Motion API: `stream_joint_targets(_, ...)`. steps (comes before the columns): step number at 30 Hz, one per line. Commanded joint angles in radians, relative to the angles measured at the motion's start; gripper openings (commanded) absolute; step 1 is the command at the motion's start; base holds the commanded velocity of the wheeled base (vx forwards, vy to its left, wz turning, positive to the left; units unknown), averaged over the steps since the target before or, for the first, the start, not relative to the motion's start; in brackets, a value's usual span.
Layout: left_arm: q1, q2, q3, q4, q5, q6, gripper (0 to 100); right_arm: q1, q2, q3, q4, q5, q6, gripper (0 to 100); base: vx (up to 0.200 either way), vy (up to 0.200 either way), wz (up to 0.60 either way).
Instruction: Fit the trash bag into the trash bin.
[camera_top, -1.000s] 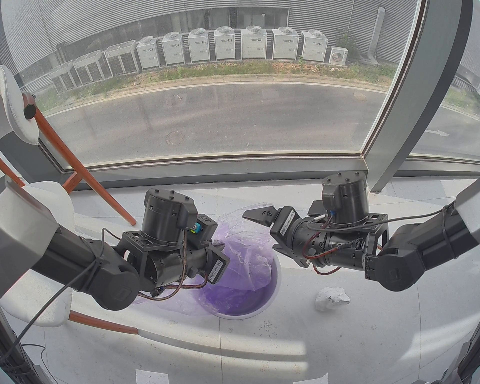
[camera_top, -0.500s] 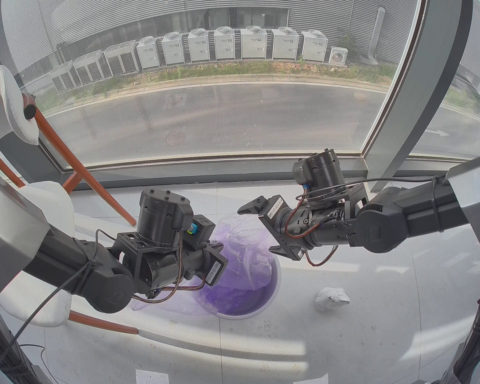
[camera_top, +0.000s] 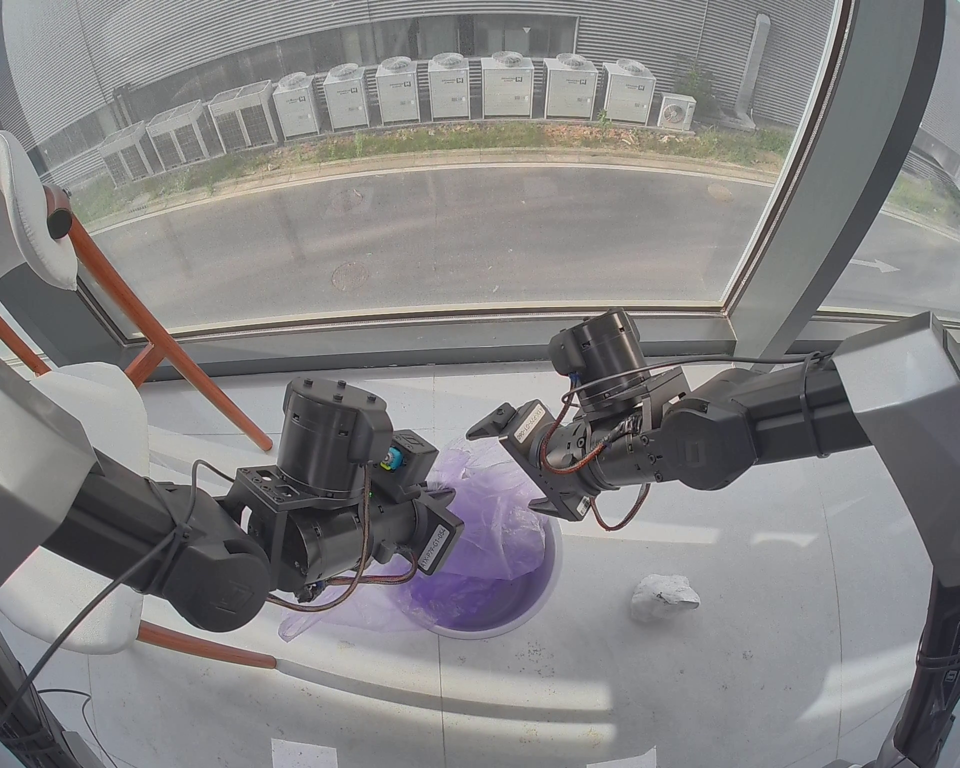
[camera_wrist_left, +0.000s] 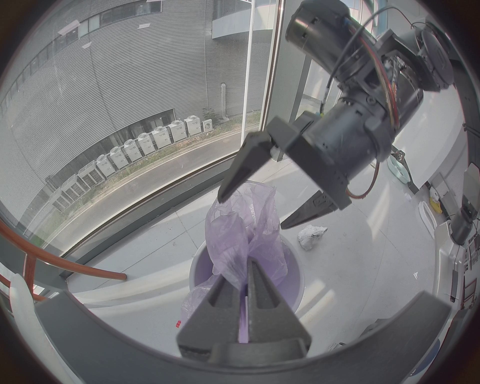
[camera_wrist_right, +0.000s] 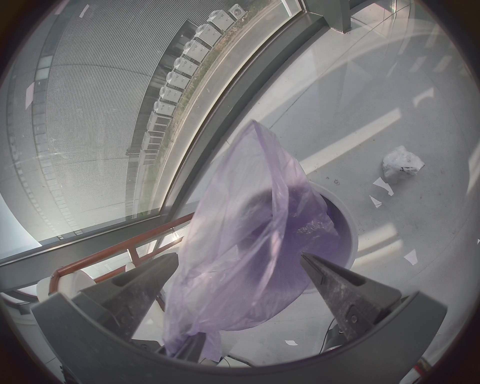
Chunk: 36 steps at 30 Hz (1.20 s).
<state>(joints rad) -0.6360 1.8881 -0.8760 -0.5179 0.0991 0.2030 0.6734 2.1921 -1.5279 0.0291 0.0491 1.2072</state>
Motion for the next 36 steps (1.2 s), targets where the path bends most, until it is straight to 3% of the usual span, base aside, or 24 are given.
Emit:
stream_joint_targets(1,-0.002,-0.001,-0.005,-0.001,0.001,0.0,0,0.005,0.024,-0.011,0.014,0.0,0.0,100,0.0,0.0,0.0)
stream_joint_targets(4,-0.002,-0.001,0.002,-0.001,0.001,0.0,0,0.008,0.023,-0.018,0.018,0.0,0.0,100,0.0,0.0,0.0)
stream_joint_targets(5,-0.002,-0.001,0.003,-0.001,0.001,0.0,0,0.008,0.023,-0.017,0.018,-0.002,0.0,0,0.0,0.0,0.0)
stream_joint_targets(19,-0.002,0.005,-0.003,0.001,-0.004,-0.02,0,0.069,0.02,-0.005,0.018,-0.017,-0.002,0,0.0,0.0,0.0)
stream_joint_targets(25,-0.002,0.006,-0.001,-0.001,-0.007,-0.028,0,0.057,0.012,-0.005,0.018,-0.028,-0.034,0,0.0,0.0,0.0)
stream_joint_targets(26,-0.002,0.006,0.003,-0.001,-0.013,-0.028,100,0.055,0.009,-0.002,0.018,-0.029,-0.052,0,0.0,0.0,0.0)
stream_joint_targets(31,-0.002,-0.001,0.003,-0.004,-0.059,-0.083,100,0.046,-0.003,0.072,0.011,-0.057,-0.153,0,0.0,0.0,0.0)
stream_joint_targets(36,0.007,-0.006,-0.018,-0.027,-0.058,-0.18,100,0.052,-0.041,0.14,0.003,-0.061,-0.187,0,0.0,0.0,0.0)
